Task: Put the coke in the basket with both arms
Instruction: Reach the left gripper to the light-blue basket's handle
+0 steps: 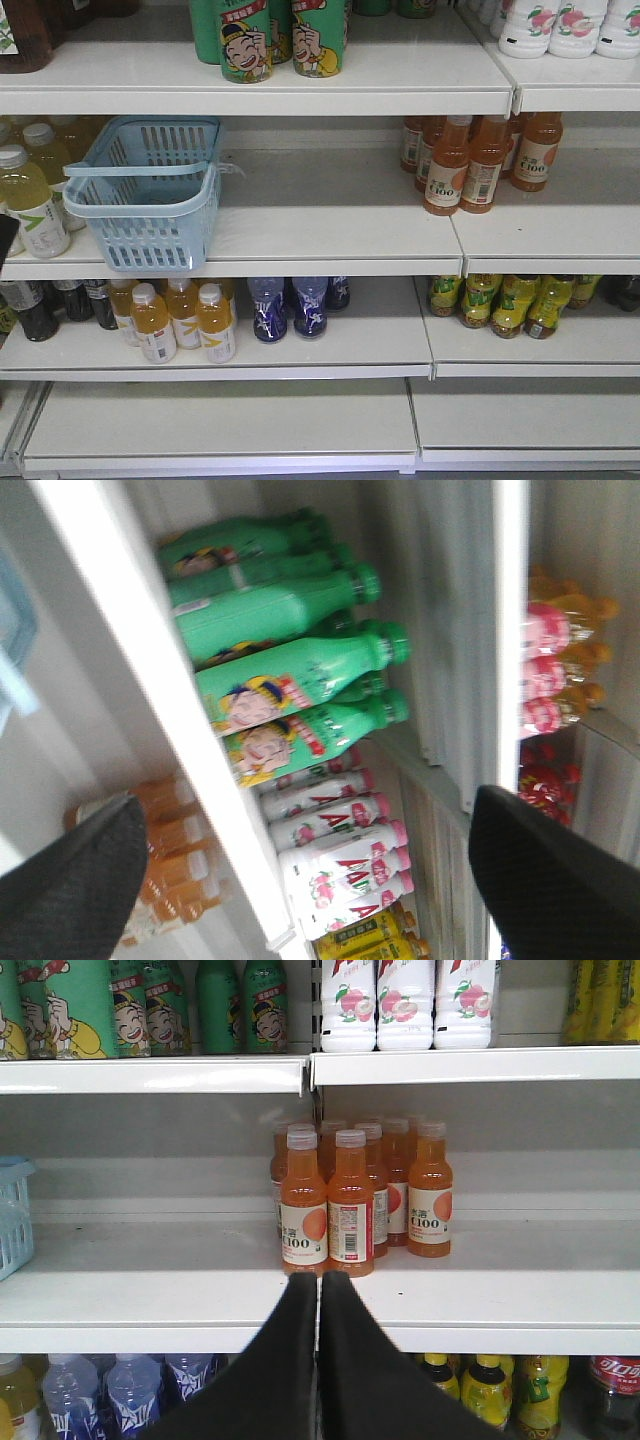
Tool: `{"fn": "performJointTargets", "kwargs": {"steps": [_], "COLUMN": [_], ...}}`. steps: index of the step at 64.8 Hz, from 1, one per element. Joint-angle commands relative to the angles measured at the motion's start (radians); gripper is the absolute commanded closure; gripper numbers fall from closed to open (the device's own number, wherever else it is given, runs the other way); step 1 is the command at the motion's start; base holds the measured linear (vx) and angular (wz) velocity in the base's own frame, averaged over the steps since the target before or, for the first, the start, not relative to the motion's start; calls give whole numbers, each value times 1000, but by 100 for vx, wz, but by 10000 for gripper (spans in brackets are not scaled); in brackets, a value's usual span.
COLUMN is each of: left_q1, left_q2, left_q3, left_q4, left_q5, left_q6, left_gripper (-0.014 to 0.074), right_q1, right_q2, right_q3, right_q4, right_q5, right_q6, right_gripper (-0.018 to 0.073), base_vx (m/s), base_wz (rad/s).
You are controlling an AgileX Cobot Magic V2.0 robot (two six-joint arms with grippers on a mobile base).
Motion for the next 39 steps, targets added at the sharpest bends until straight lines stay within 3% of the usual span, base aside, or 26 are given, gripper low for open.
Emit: {"fn": "performJointTargets", "kwargs": {"steps": [1,7,18,39], "left_q1": [-3,-3,-3,-3], "left_q2": [108,246,489,759], "left_q3": [-33,-60,-210,-430], "left_q4": [-59,-73,-24,-11], "left_q5": [-176,-241,-372,-370], "left_q6": [-21,-18,-25,-58], "left_gripper": [-23,-5,6,6], "right_q1": [-3,-3,-3,-3], "right_q2": [-15,-15,-15,-15], "right_q3": [19,19,19,19], "right_q4": [-6,-6,-6,-6], "right_q5": [-74,-74,-74,-74], "right_q6": [-5,-5,-5,-5], "right_gripper": [564,564,564,564], "base_vx": [0,0,0,0], "base_wz": [0,0,0,0]}}
